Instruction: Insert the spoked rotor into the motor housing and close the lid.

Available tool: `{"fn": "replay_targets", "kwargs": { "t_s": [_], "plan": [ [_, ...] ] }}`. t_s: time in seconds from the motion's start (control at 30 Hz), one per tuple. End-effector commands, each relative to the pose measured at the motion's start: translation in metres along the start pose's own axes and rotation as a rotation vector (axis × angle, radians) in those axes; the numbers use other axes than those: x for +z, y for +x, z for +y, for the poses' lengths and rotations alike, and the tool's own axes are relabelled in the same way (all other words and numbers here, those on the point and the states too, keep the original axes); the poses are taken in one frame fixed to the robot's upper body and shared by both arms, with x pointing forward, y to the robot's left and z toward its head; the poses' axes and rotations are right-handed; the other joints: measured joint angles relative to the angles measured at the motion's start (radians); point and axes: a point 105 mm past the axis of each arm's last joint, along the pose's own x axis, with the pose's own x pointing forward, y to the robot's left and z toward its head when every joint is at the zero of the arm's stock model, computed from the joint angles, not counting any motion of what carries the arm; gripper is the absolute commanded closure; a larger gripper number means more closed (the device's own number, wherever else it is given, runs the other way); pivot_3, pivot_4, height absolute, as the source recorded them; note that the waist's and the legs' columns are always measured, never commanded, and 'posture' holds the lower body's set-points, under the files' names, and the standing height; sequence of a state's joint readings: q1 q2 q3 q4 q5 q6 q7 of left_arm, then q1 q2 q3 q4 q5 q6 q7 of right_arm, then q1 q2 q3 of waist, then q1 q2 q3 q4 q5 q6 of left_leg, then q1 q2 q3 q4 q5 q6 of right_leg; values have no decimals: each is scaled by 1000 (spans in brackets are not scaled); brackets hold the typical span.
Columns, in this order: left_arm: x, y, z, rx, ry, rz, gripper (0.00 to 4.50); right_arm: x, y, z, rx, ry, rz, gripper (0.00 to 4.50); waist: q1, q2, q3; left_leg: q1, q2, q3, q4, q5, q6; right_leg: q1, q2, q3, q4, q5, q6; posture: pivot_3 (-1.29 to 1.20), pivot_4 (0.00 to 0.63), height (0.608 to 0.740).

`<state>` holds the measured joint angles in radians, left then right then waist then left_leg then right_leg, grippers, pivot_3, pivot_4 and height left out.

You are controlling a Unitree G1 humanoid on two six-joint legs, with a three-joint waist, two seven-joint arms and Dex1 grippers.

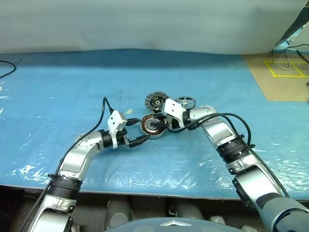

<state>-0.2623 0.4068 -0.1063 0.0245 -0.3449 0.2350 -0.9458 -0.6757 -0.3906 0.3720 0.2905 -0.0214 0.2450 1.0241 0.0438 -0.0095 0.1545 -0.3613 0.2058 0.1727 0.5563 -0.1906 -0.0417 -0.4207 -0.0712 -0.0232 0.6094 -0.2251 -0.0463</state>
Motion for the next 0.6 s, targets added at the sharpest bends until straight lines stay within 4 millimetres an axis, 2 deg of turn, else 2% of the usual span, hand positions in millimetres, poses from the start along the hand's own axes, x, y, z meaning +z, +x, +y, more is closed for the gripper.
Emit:
{"fn": "replay_targets", "kwargs": {
  "t_s": [0.03,0.17,0.43,0.6],
  "plan": [
    [9,2,0,-1,38,-24,0,3,1,-1,1,-54,11,3322,-1,0,0,0,0,0,0,0,0,0,0,0,0,0,0,0,150,740],
    [10,2,2,-1,36,-24,0,3,1,1,8,-70,12,4439,-1,0,0,0,0,0,1,0,0,0,0,0,1,0,0,0,150,740],
    [6,-1,6,2,30,-22,0,4,0,2,6,-118,27,4439,0,0,0,0,0,0,5,-1,-1,0,0,0,4,1,-1,0,150,740],
    [2,-2,4,2,28,-23,0,22,-6,-4,-20,-30,-86,4439,0,0,0,0,0,0,5,-1,-1,0,0,0,4,1,-1,0,150,740]
  ]
}}
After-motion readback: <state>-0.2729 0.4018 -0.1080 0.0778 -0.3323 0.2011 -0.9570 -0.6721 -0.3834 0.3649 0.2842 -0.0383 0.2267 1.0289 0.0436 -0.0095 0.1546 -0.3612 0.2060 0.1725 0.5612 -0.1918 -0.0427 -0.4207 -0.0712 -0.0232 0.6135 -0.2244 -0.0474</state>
